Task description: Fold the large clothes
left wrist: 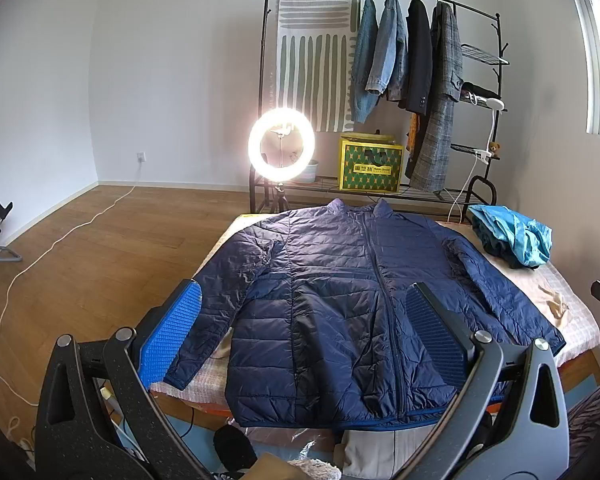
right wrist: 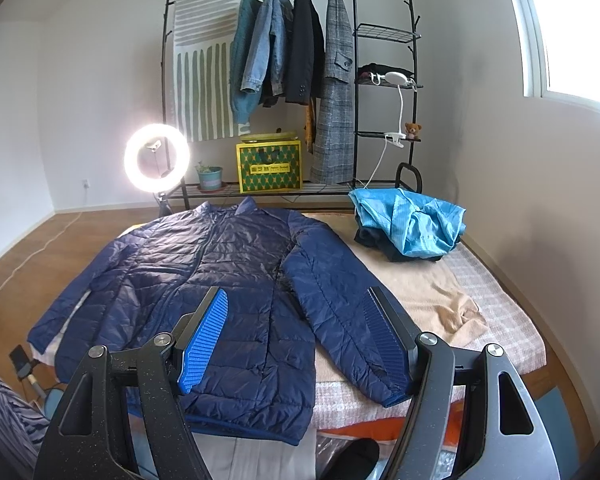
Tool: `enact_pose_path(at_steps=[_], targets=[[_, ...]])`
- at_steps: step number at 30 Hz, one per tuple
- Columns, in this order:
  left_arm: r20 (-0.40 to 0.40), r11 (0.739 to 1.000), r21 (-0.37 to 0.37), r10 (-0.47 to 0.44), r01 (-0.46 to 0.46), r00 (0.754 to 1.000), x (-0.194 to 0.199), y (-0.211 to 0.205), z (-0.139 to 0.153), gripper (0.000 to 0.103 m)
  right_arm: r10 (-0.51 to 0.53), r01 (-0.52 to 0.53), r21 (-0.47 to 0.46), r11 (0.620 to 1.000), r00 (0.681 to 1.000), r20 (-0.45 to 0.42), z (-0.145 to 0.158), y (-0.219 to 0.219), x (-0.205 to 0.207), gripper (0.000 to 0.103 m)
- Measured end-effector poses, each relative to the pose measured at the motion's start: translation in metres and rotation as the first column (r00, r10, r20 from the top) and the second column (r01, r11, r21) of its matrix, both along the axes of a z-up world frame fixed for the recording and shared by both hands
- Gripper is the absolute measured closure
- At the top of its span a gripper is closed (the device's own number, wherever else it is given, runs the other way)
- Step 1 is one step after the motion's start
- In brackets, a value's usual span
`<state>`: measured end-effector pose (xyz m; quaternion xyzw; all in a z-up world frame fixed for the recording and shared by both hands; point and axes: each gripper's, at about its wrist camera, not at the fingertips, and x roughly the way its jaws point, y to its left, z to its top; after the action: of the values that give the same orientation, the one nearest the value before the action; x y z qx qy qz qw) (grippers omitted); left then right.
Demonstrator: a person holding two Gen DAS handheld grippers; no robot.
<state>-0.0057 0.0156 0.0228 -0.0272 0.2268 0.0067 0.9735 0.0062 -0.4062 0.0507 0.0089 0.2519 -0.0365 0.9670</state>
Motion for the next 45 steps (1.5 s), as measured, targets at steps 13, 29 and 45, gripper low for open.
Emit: enact_pose_path(at_steps=[13, 29, 45], targets=[[0.000, 1.000, 0.002, 0.000, 0.000, 1.000, -0.001, -0.001, -0.001, 0.000, 0.004, -0.004, 0.002, 1.000, 1.000, 0.000, -0.001, 0.004, 0.001, 0.033], [-0.017, 1.000, 0.006, 0.010, -0.010, 1.000, 0.007, 0.000, -0.007, 0.000, 0.020, -0.020, 0.012, 1.000, 1.000, -0.010, -0.005, 0.007, 0.007, 0.033], [-0.103, 0.997, 0.029, 0.075, -0.072, 0.992, 0.053, 0.024, -0.026, 0.000, 0.067, -0.067, 0.001, 0.998, 0.997, -0.041, -0.008, 0.019, 0.045, 0.033]])
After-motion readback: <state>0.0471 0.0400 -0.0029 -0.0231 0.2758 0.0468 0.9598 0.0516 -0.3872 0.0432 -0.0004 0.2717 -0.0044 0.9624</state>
